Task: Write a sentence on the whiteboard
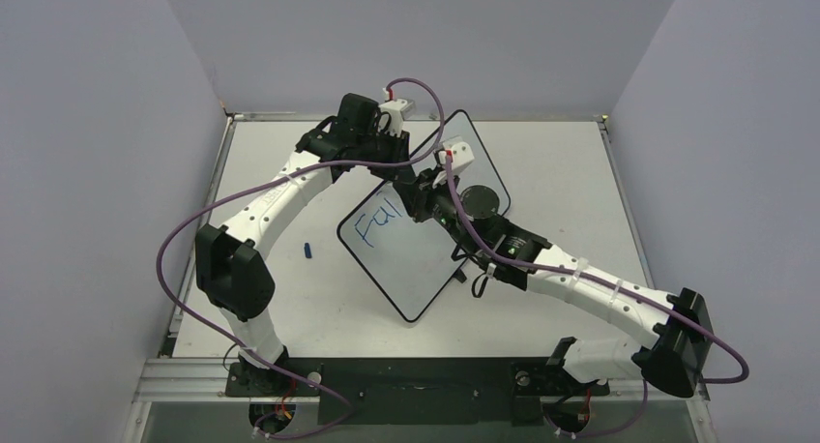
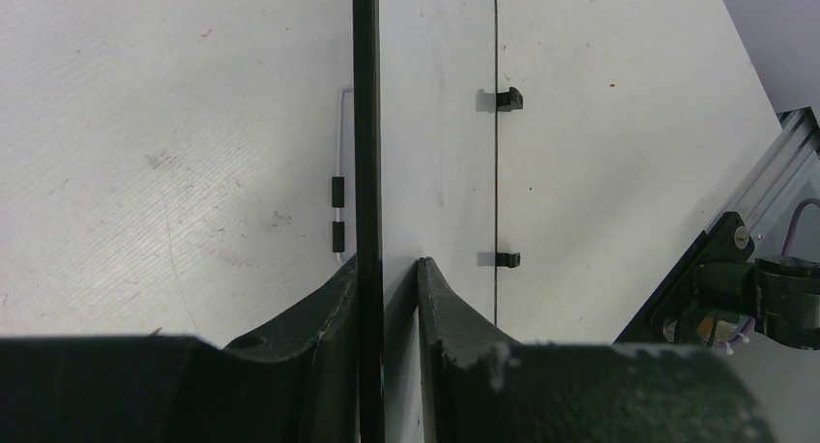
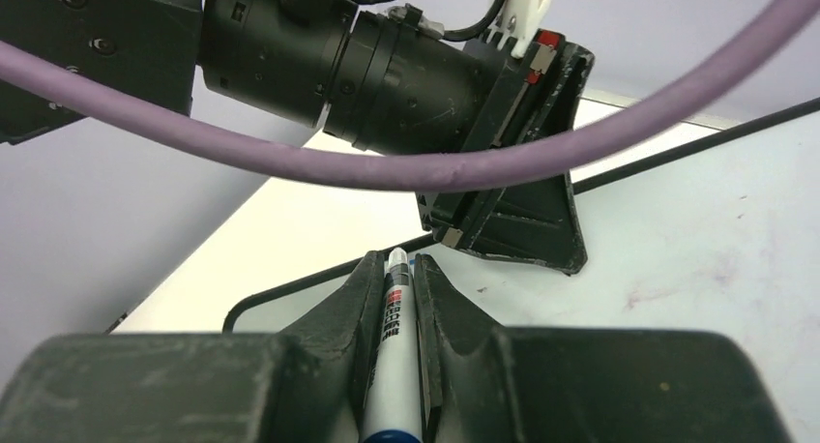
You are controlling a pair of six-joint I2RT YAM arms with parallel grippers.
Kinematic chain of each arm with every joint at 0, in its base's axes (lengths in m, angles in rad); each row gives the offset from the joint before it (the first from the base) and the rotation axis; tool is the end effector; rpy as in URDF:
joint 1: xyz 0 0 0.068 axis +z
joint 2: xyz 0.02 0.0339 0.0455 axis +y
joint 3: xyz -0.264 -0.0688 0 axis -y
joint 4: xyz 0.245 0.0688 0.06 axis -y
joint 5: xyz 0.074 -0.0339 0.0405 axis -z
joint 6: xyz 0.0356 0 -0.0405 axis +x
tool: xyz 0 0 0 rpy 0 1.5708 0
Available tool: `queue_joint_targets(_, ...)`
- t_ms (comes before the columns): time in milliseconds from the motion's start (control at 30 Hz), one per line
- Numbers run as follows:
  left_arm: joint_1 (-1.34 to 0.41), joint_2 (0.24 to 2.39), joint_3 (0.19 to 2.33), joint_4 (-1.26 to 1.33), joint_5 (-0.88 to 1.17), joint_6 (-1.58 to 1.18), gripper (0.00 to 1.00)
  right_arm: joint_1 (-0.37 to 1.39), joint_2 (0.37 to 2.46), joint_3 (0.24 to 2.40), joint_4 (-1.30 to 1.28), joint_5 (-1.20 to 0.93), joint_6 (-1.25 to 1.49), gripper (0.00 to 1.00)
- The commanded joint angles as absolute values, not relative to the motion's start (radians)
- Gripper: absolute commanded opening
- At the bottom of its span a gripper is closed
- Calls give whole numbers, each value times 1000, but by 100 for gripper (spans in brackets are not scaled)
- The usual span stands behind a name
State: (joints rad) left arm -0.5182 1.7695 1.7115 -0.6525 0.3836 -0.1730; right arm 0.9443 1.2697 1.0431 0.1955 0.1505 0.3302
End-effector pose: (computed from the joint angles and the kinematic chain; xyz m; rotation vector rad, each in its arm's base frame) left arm 0.3420 -0.2103 0.3482 0.6067 2.2672 -0.7904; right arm 0.1820 0.2424 0.3657 -0.3876 1.6256 0.8603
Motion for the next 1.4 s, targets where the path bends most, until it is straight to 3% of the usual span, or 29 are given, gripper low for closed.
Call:
queue_joint_targets(0,-515,1700,1736,-590,332,-129,0,951,1231,1001,203,186,343,0)
queue_joint_targets(1367,-526,1688,1736,-591,344,-132,0,893,1359,988,259,259,337,0)
